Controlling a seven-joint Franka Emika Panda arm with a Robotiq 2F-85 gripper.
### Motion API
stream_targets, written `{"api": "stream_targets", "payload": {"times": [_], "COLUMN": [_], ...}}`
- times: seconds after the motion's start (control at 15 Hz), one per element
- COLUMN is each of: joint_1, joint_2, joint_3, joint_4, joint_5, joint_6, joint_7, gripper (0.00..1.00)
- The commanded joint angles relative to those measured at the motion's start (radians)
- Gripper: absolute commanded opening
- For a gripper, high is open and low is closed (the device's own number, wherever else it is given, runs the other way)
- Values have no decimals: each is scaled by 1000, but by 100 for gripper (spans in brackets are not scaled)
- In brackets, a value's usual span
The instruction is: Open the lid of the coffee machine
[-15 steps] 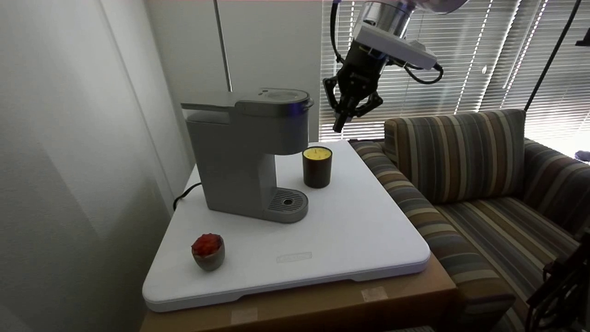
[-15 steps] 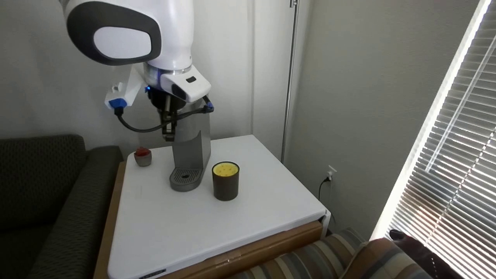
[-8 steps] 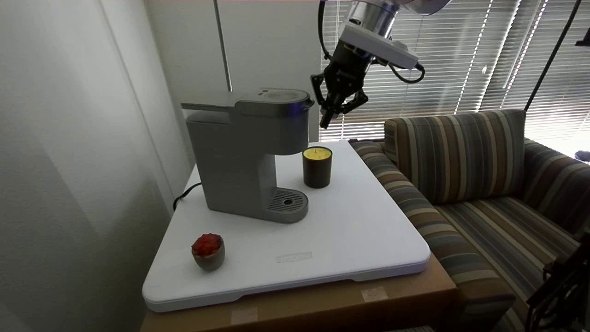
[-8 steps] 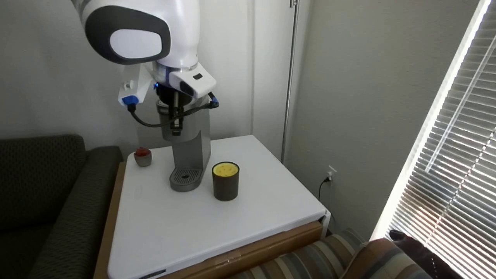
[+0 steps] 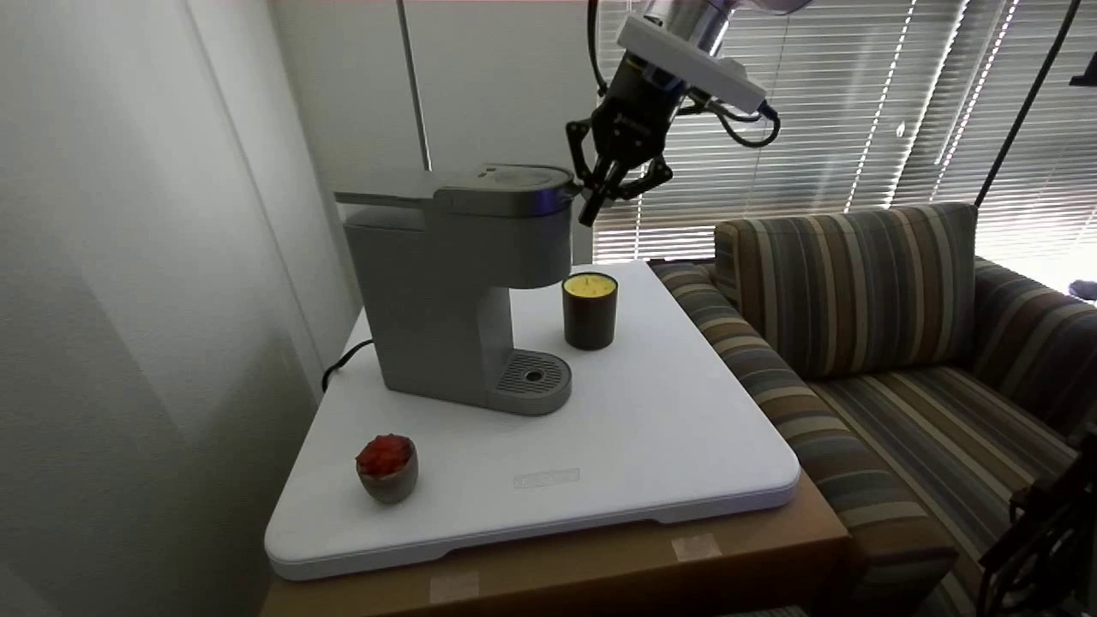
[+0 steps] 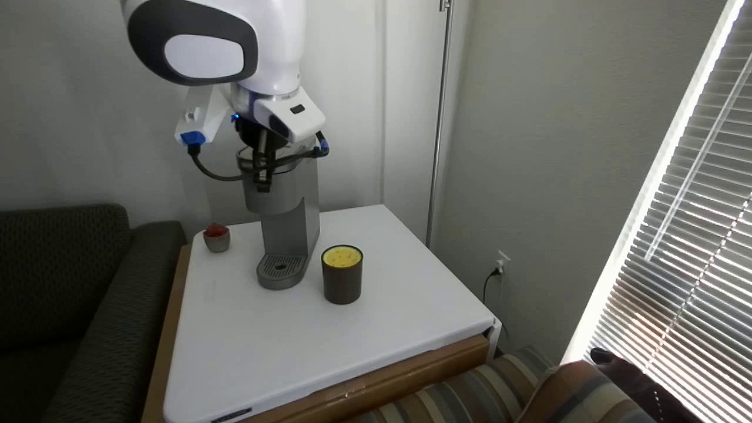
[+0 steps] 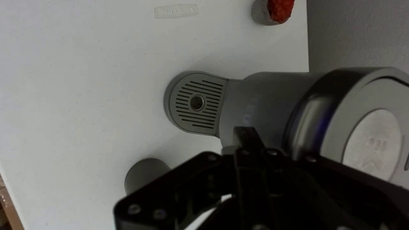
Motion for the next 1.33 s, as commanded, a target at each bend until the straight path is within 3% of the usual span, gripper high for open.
{"api": "stream_targets", "payload": {"times": [0.0, 1.27], "joint_1": [-5, 19], "joint_2": [-37, -126], "joint_3": [4, -2], "joint_4": [-14, -15], "joint_5": [12, -46], "joint_6": [-17, -18], "joint_7": [34, 78], "gripper": [0, 0]}}
